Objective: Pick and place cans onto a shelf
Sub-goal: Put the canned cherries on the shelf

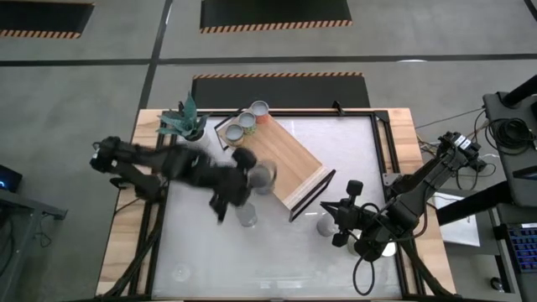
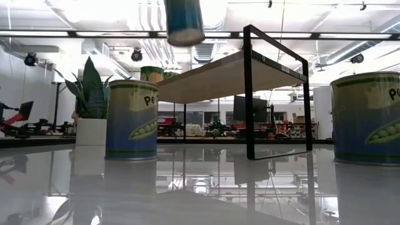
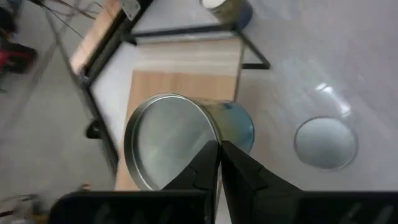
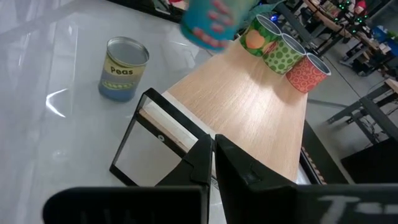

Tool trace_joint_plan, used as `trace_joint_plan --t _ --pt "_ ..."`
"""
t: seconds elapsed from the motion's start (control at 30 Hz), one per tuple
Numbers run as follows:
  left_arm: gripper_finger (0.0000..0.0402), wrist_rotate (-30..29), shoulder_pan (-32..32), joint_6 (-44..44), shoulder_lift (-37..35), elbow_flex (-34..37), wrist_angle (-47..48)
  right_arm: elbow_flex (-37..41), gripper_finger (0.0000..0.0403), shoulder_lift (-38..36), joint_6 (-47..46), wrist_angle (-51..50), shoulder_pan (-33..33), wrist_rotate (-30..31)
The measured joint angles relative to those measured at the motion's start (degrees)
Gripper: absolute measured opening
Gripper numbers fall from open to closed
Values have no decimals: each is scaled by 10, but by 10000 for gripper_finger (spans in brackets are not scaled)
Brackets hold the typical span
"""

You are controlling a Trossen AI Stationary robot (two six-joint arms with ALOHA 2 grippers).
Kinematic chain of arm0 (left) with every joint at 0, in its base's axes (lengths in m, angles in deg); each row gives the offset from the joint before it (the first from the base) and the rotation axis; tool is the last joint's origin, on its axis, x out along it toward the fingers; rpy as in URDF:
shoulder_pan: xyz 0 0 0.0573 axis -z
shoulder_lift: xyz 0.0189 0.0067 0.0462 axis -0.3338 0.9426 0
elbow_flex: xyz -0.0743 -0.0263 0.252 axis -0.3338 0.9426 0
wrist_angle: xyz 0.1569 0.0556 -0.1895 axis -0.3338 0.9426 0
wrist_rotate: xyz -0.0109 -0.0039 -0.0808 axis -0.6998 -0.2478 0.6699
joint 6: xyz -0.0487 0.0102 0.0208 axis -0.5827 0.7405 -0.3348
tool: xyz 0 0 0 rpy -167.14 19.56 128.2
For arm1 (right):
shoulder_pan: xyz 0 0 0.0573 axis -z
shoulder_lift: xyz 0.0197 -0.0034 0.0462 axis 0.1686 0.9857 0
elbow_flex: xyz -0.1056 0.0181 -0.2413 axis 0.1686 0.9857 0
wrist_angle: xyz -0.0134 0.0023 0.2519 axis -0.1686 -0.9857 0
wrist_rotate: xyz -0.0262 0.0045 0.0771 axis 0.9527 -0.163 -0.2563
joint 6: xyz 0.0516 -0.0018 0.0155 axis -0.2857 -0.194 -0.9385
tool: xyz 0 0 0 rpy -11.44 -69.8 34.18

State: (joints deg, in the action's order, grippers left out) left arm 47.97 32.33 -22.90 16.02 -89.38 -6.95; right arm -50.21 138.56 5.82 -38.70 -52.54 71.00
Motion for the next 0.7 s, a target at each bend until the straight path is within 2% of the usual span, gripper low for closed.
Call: trace_joint_plan --t 0.17,0.3,0.7 --pt "0 92 -108 25 0 0 -10 0 9 0 3 0 0 0" --pt "0 146 -149 47 1 0 -12 0 9 0 15 0 0 0" --pt "0 147 -170 77 9 43 -66 0 9 0 18 3 0 1"
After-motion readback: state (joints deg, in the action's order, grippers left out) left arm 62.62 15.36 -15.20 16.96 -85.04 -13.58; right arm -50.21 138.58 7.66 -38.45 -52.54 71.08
